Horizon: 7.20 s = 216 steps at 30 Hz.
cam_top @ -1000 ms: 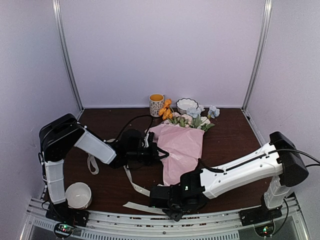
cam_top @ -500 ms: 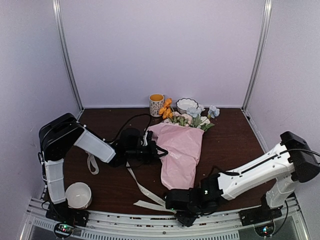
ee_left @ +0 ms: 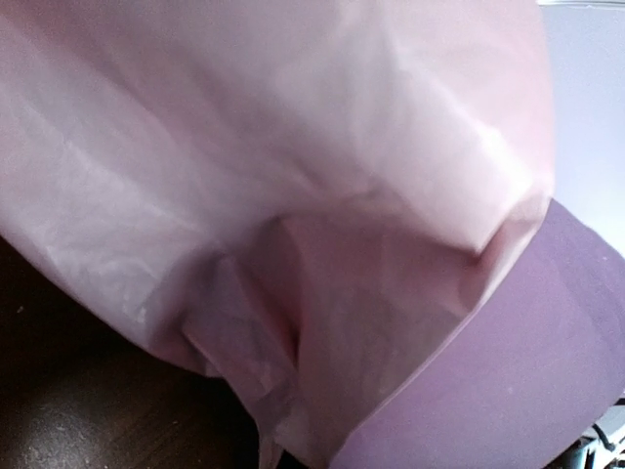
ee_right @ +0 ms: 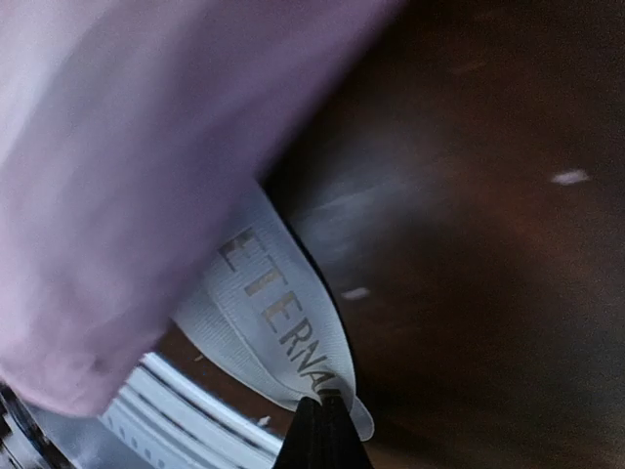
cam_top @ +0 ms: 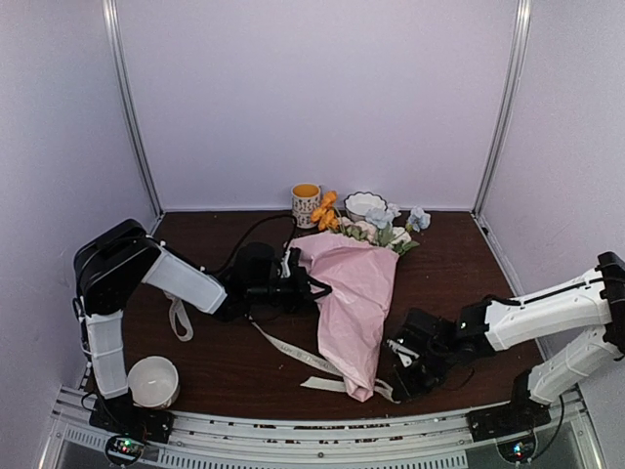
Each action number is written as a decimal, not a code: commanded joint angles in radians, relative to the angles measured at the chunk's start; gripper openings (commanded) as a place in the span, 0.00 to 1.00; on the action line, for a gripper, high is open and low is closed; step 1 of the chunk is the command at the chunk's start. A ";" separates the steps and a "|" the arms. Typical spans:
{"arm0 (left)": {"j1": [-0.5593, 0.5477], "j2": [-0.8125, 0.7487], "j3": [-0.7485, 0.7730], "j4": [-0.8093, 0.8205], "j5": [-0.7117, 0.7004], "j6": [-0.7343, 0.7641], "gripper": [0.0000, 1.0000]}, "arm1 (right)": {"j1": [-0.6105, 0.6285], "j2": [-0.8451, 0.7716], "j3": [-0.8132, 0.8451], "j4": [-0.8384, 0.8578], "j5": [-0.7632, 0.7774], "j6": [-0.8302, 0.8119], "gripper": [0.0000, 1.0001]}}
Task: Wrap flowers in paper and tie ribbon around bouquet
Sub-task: Place the folded bouquet on the ribbon, then pick up the left side of the ribbon at the center of the board, then cross the ribbon over the folded bouquet.
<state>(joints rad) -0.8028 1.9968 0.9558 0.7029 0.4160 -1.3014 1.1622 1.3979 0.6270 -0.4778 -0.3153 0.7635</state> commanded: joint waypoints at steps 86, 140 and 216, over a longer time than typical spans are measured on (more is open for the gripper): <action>0.338 -0.711 -0.373 -1.234 -0.657 0.389 0.51 | -0.322 0.512 0.586 0.079 0.052 -0.217 0.00; 0.017 -0.058 0.399 -0.761 0.080 0.922 0.00 | -0.350 0.325 0.409 0.405 -0.055 0.071 0.00; -0.027 -0.048 0.428 -0.810 0.022 1.045 0.00 | -0.409 0.245 0.336 0.542 -0.084 0.001 0.02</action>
<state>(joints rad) -0.8322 1.9495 1.3670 -0.1360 0.4374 -0.2638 0.7551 1.6554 0.9470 0.0757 -0.4263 0.7818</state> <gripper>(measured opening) 0.011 0.077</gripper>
